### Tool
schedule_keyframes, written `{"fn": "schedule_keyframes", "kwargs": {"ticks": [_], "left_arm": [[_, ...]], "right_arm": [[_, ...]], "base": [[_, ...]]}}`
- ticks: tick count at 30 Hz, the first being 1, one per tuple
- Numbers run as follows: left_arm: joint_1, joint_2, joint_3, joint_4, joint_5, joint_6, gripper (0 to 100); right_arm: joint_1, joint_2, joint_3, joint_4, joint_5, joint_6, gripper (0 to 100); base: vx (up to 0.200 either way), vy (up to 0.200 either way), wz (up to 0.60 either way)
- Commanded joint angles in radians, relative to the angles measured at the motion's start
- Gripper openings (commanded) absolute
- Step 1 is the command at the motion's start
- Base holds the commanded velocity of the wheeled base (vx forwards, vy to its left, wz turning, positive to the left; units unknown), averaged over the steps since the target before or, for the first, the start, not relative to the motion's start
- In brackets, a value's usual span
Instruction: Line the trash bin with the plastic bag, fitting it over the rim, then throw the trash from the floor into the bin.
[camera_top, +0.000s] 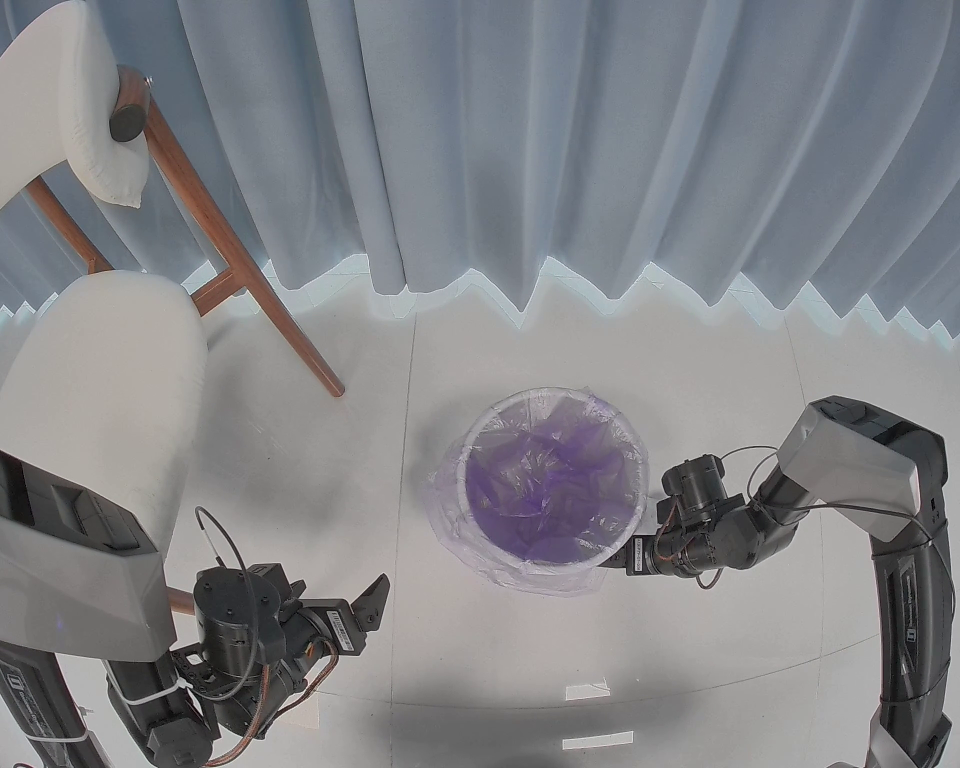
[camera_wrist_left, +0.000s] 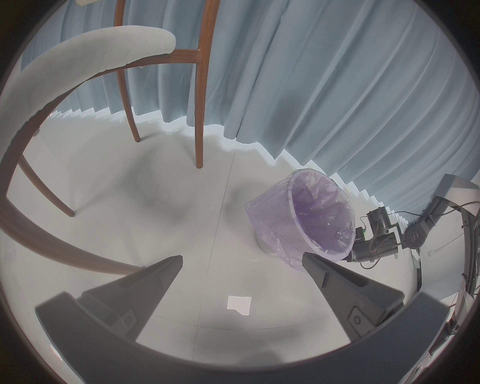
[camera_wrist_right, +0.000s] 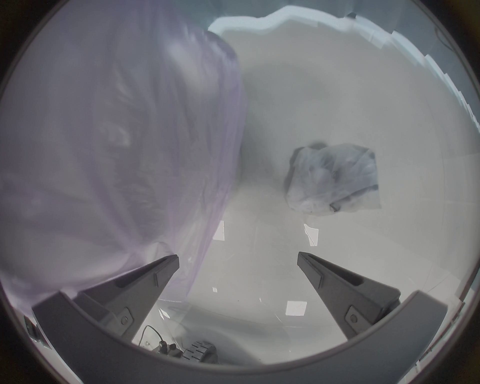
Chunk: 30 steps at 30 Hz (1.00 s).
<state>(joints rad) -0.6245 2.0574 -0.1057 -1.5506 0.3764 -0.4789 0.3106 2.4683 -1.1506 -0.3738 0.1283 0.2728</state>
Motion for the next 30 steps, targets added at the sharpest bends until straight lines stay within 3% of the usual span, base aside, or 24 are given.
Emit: {"fn": "schedule_keyframes", "kwargs": {"ticks": [1,9,14,17,23,30], "left_arm": [[0.002,0.000,-0.002,0.000,0.009,-0.001,100],[0.015,-0.011,-0.011,-0.002,0.032,-0.043,100],[0.040,-0.160,0.052,0.000,0.029,-0.056,100],[0.052,-0.214,0.072,0.000,0.030,-0.056,100],[0.158,-0.290,0.104,0.001,0.029,-0.063,100],[0.198,-0.346,0.104,0.001,0.029,-0.066,100]], "right_arm": [[-0.007,-0.144,0.348,-0.316,-0.007,0.042,100],[-0.019,-0.236,0.701,-0.674,-0.015,0.040,100],[-0.111,-0.284,0.908,-1.021,-0.029,0.048,100],[-0.131,-0.290,1.013,-1.197,-0.009,0.095,100],[-0.145,-0.489,1.100,-1.186,0.027,0.207,100],[-0.199,-0.405,0.993,-1.179,0.030,0.121,100]], "base": [[0.000,0.000,0.00],[0.000,0.000,0.00],[0.000,0.000,0.00],[0.000,0.000,0.00],[0.000,0.000,0.00],[0.000,0.000,0.00]]}}
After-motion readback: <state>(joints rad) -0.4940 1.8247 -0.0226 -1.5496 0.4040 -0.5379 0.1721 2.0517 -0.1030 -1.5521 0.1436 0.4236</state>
